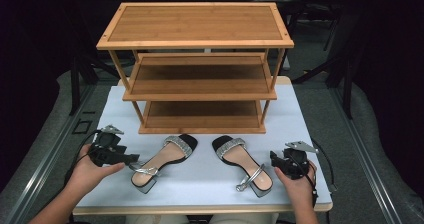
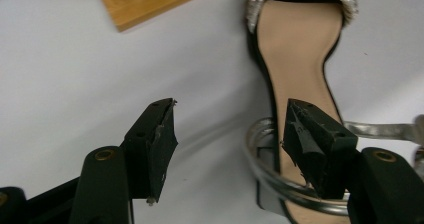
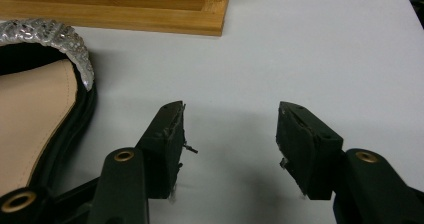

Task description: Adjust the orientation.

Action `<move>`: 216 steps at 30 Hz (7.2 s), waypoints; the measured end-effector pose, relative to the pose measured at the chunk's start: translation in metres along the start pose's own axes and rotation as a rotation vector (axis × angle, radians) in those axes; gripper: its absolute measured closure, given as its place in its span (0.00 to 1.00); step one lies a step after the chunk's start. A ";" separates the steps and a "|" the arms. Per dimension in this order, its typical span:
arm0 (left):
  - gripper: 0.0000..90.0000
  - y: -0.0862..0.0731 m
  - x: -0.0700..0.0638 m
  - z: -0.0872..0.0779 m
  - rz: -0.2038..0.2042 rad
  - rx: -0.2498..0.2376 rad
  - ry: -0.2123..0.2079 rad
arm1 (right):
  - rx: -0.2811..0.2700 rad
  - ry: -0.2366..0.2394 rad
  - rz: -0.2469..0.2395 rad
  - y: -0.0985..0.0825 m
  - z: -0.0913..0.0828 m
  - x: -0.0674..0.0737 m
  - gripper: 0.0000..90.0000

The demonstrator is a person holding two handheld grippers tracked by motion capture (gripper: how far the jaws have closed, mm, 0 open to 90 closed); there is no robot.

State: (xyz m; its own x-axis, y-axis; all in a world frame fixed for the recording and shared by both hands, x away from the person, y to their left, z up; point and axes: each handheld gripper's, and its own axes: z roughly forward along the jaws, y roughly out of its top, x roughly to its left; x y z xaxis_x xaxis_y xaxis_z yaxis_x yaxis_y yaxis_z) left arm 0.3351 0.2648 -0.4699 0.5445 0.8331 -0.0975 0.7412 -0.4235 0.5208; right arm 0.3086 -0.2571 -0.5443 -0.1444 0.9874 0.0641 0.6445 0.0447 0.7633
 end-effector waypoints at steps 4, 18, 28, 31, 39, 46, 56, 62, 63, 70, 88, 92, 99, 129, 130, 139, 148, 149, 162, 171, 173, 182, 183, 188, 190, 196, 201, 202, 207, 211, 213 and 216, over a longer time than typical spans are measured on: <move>0.41 0.012 -0.011 0.004 0.007 0.029 -0.032 | 0.002 0.001 0.002 0.000 0.000 0.000 0.49; 0.38 0.036 -0.037 0.029 0.070 0.124 -0.052 | 0.003 0.007 0.005 -0.001 0.002 0.000 0.48; 0.38 0.049 -0.045 0.054 0.092 0.250 -0.044 | 0.010 0.019 0.012 -0.002 0.004 -0.001 0.48; 0.38 0.052 -0.047 0.060 0.103 0.288 -0.054 | 0.009 0.021 0.012 -0.002 0.004 -0.001 0.48; 0.36 0.056 -0.052 0.073 0.108 0.345 -0.046 | 0.007 0.021 0.012 -0.003 0.005 0.000 0.48; 0.37 0.057 -0.053 0.079 0.109 0.378 -0.009 | 0.012 0.032 0.010 -0.003 0.005 0.000 0.48; 0.43 0.056 -0.053 0.084 0.112 0.396 0.007 | 0.012 0.035 0.014 -0.003 0.006 -0.001 0.48; 0.42 0.055 -0.054 0.089 0.115 0.420 0.020 | 0.017 0.034 0.013 -0.003 0.006 0.000 0.48; 0.42 0.055 -0.054 0.090 0.114 0.417 0.022 | 0.016 0.036 0.013 -0.003 0.006 0.000 0.48; 0.44 0.056 -0.054 0.089 0.108 0.424 0.023 | 0.018 0.040 0.016 -0.003 0.006 -0.001 0.48; 0.45 0.054 -0.056 0.088 0.089 0.403 0.032 | 0.019 0.047 0.023 -0.004 0.007 -0.002 0.48; 0.45 0.054 -0.055 0.088 0.088 0.406 0.028 | 0.019 0.049 0.025 -0.004 0.007 -0.002 0.48; 0.46 0.056 -0.053 0.087 0.062 0.412 0.021 | 0.019 0.048 0.026 -0.004 0.007 -0.002 0.48; 0.45 0.090 -0.024 0.101 -0.087 0.316 0.041 | 0.023 0.051 0.031 -0.004 0.008 -0.003 0.48; 0.44 0.090 -0.024 0.101 -0.085 0.313 0.040 | 0.023 0.053 0.030 -0.004 0.008 -0.003 0.48; 0.43 0.088 -0.016 0.097 -0.124 0.291 -0.022 | 0.029 0.055 0.031 -0.005 0.009 -0.003 0.48; 0.44 0.089 -0.021 0.062 -0.084 0.239 -0.054 | 0.028 0.056 0.033 -0.005 0.009 -0.003 0.48; 0.45 0.088 -0.022 0.055 -0.077 0.231 -0.054 | 0.027 0.056 0.033 -0.005 0.009 -0.003 0.48; 0.44 0.042 -0.029 -0.022 -0.023 0.137 -0.066 | 0.029 0.060 0.033 -0.004 0.009 -0.001 0.47; 0.45 0.003 -0.025 -0.010 -0.015 0.168 -0.062 | 0.028 0.059 0.033 -0.004 0.009 0.000 0.47; 0.45 -0.001 -0.023 -0.002 -0.016 0.167 -0.066 | 0.028 0.059 0.033 -0.004 0.009 0.000 0.47; 0.41 -0.008 -0.022 0.027 0.036 0.176 -0.101 | 0.026 0.057 0.039 -0.005 0.010 -0.002 0.47; 0.41 -0.008 -0.022 0.029 0.046 0.172 -0.103 | 0.031 0.058 0.039 -0.005 0.010 -0.002 0.47; 0.47 -0.004 -0.023 0.033 0.051 0.179 -0.095 | 0.026 0.062 0.037 -0.005 0.010 -0.001 0.47; 0.48 -0.003 -0.025 0.034 0.044 0.183 -0.095 | 0.031 0.058 0.036 -0.005 0.010 -0.001 0.47; 0.48 -0.003 -0.030 0.034 0.030 0.183 -0.108 | 0.037 0.062 0.033 -0.005 0.012 -0.001 0.47; 0.50 -0.003 -0.038 0.035 0.031 0.155 -0.163 | 0.036 0.064 0.037 -0.005 0.012 -0.001 0.47; 0.50 -0.003 -0.040 0.036 0.038 0.148 -0.165 | 0.036 0.063 0.041 -0.006 0.013 -0.001 0.47; 0.41 0.000 -0.048 0.045 0.100 0.147 -0.166 | 0.024 0.063 0.044 -0.006 0.013 -0.001 0.47; 0.36 -0.002 -0.051 0.058 0.147 0.164 -0.155 | 0.042 0.071 0.042 -0.006 0.013 -0.002 0.47; 0.36 -0.002 -0.051 0.063 0.161 0.155 -0.138 | 0.043 0.075 0.042 -0.006 0.013 -0.002 0.47; 0.35 -0.002 -0.050 0.065 0.150 0.153 -0.147 | 0.033 0.064 0.042 -0.006 0.013 -0.001 0.47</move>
State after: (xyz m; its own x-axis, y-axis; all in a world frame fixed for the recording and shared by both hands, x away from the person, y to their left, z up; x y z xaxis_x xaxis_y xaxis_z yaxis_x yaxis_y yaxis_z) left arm 0.3321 0.2009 -0.5209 0.6959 0.7008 -0.1568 0.6924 -0.5969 0.4053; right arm 0.3147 -0.2567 -0.5577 -0.1639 0.9769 0.1374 0.6751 0.0095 0.7377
